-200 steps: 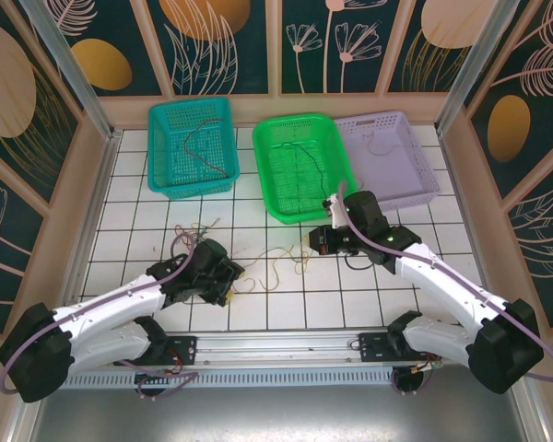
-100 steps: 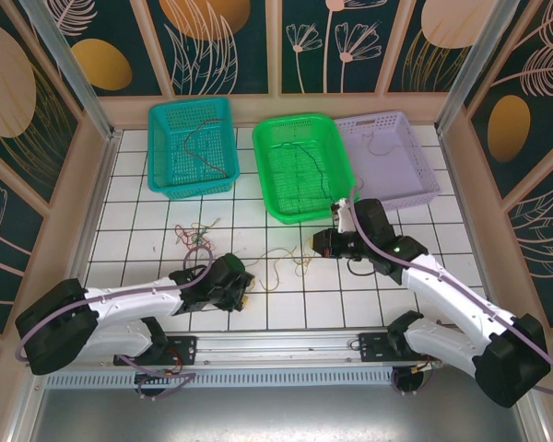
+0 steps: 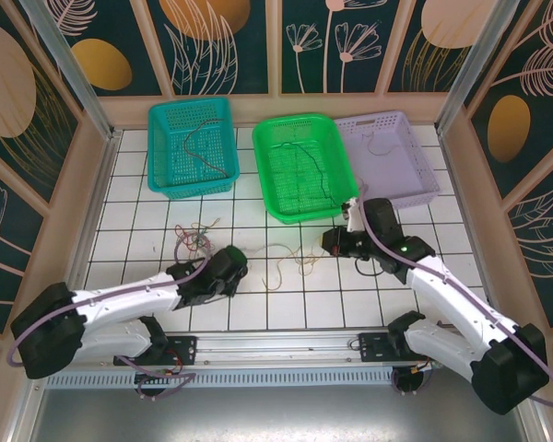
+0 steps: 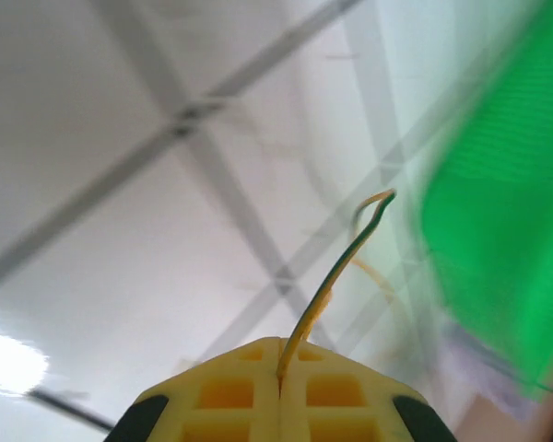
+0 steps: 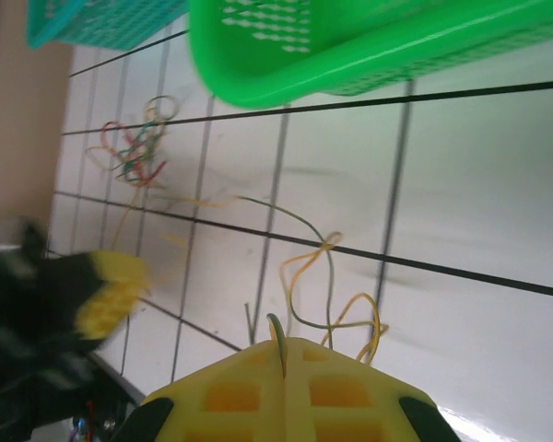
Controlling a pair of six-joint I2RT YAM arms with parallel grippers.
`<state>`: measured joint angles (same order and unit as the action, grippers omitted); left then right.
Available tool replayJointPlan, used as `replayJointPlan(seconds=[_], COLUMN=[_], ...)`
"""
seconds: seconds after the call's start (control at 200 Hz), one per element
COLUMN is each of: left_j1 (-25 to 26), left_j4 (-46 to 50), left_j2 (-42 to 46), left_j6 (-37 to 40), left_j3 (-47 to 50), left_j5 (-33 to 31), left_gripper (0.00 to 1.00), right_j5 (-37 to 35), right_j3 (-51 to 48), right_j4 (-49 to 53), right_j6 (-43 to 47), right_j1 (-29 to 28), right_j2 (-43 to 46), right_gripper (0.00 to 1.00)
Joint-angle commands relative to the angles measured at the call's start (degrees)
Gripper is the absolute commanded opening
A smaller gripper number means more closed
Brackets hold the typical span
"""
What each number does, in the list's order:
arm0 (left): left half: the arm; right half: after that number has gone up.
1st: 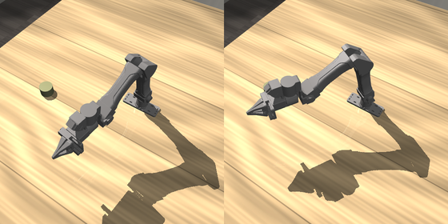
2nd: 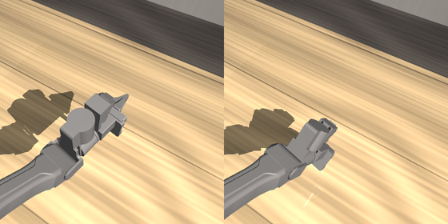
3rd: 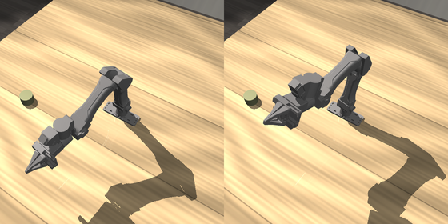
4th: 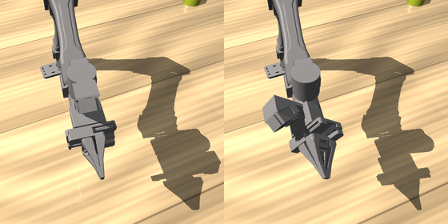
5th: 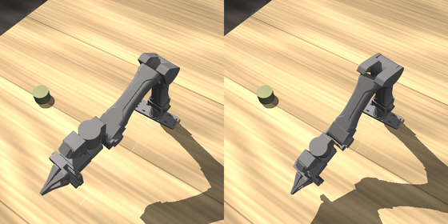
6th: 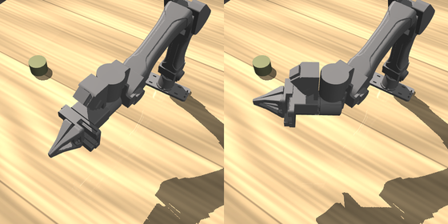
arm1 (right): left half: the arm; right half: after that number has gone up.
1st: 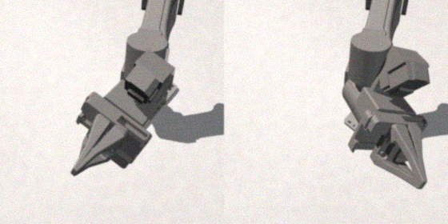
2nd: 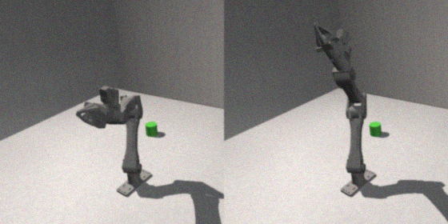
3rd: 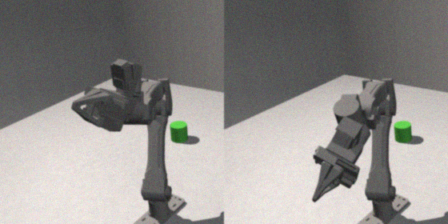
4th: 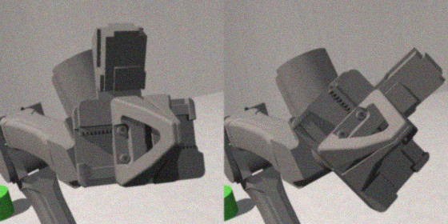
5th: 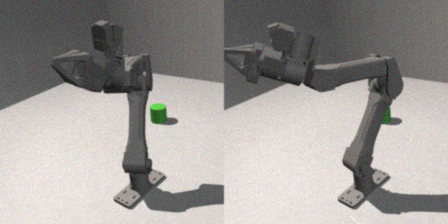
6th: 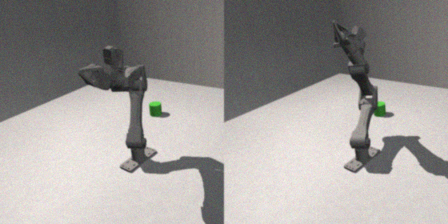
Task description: Untangle the cables
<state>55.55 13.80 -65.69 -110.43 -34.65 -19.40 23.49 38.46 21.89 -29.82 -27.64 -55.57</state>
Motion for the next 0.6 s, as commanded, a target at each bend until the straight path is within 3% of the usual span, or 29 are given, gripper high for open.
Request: replayJointPlan(seconds=[0.0, 0.02, 0.1, 0.16, 0.225, 0.33, 0.435, 0.596], left_j1=[-0.9, -1.5, -3.7, -6.0, -8.0, -10.7, -12.7, -13.2], left_j4=[6.5, 6.0, 7.5, 7.6, 7.4, 7.7, 4.6, -7.3], left_j2=[2.4, 2.5, 1.8, 1.5, 1.1, -1.3, -3.8, -5.1], left_j6=[23.7, 27.4, 35.7, 37.9, 38.9, 39.3, 34.7, 22.8], left_j3=[-8.1, -8.8, -12.1, -13.5, -15.6, -20.7, -25.2, -24.1], left_j5=[-5.5, -3.6, 3.8, 10.2, 14.9, 20.1, 25.0, 29.1], left_gripper=[0.00, 0.00, 0.00, 0.00, 0.00, 0.00, 0.00, 0.00], right_j5=[-1.0, -0.5, -1.7, -3.2, -4.1, -1.5, 0.9, 6.3], right_j3=[2.5, 2.7, 4.5, 6.5, 9.4, 13.3, 14.3, 13.4], right_j4=[5.4, 5.7, 7.5, 7.9, 7.9, 6.3, 4.8, -4.5], right_j6=[1.6, 1.8, 2.5, 3.2, 3.9, 5.5, 3.8, -15.0], right_j1=[1.9, 2.2, 2.3, 2.4, 2.7, 2.8, 2.8, 1.4], right_j2=[-2.1, -2.7, -4.2, -3.4, -2.0, -0.3, 0.3, 1.0], right_gripper=[0.00, 0.00, 0.18, 0.31, 0.39, 0.42, 0.44, 0.42])
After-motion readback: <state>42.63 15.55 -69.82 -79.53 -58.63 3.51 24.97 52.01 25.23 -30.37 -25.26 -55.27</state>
